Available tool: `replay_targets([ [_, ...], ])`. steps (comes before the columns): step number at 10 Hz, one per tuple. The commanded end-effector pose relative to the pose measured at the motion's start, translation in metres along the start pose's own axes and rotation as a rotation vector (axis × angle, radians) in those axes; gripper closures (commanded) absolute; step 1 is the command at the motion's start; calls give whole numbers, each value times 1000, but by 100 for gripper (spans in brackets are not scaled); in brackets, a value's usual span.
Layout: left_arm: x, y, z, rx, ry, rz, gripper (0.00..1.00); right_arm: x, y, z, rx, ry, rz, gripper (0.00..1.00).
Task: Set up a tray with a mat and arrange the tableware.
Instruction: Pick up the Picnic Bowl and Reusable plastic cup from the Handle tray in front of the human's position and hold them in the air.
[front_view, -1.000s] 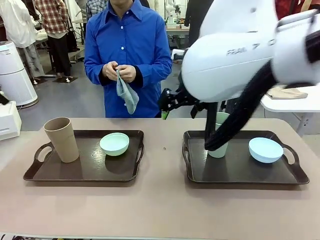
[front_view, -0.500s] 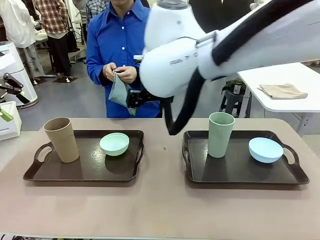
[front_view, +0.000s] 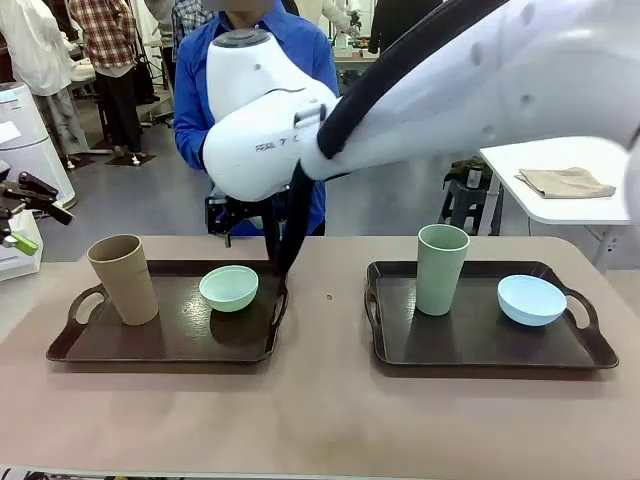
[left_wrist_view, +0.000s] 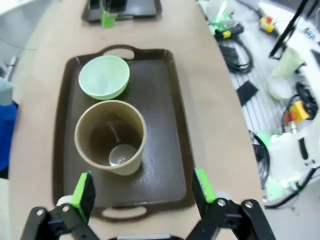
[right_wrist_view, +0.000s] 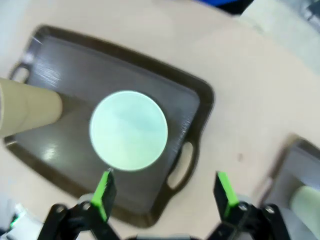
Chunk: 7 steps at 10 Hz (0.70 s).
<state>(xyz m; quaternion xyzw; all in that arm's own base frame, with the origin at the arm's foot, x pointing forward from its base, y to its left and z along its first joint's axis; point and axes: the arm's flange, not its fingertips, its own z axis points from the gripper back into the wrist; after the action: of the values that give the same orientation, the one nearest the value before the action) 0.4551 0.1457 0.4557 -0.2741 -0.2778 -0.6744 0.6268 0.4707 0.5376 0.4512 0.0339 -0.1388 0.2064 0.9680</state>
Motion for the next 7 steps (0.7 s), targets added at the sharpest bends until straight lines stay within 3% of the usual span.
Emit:
replay_targets([
  [1, -22, 21, 3, 15, -85, -44, 0, 26, 17, -18, -54, -28, -16, 0],
  [4, -44, 22, -10, 17, -139, -78, 0, 26, 11, -61, -85, 22, -58, 0],
  [7, -42, 24, -23, -27, -130, -75, 0, 16, 1, -59, -43, 17, -109, 0],
])
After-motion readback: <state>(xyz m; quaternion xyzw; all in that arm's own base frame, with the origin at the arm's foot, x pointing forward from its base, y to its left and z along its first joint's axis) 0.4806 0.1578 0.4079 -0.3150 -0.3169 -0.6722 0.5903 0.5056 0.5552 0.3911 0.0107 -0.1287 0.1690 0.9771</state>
